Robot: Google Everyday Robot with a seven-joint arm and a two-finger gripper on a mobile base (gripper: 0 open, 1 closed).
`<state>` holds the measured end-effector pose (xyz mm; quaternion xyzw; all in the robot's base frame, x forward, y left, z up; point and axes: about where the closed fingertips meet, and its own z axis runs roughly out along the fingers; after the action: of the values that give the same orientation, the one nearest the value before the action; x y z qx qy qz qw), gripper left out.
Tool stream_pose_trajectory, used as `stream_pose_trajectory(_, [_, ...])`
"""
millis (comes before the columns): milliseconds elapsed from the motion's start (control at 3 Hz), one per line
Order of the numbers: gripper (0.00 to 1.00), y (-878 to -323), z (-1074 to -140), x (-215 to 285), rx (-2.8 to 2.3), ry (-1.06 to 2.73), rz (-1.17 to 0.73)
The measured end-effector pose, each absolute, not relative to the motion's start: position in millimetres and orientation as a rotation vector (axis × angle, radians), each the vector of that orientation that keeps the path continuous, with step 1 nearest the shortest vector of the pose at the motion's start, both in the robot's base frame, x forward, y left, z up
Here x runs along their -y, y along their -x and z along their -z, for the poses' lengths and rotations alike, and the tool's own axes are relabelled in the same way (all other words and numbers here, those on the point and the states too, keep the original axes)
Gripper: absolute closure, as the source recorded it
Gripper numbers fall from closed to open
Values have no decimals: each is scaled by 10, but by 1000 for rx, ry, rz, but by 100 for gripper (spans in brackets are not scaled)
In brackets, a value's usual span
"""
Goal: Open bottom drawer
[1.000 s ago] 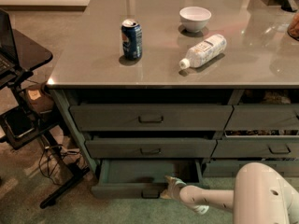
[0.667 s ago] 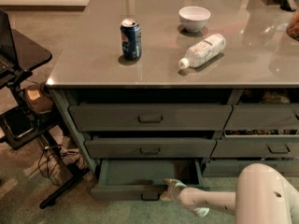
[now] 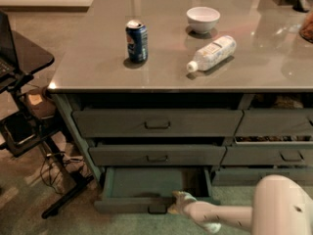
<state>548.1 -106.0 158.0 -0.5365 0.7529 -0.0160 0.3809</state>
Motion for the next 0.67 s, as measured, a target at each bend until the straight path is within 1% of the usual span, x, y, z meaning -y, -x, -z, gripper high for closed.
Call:
stream_pose_trajectory(333, [100, -5472, -1632, 1060, -1922, 1369, 41])
stream_pose_trajectory(667, [100, -5321, -1602, 1091, -1931, 1350, 43])
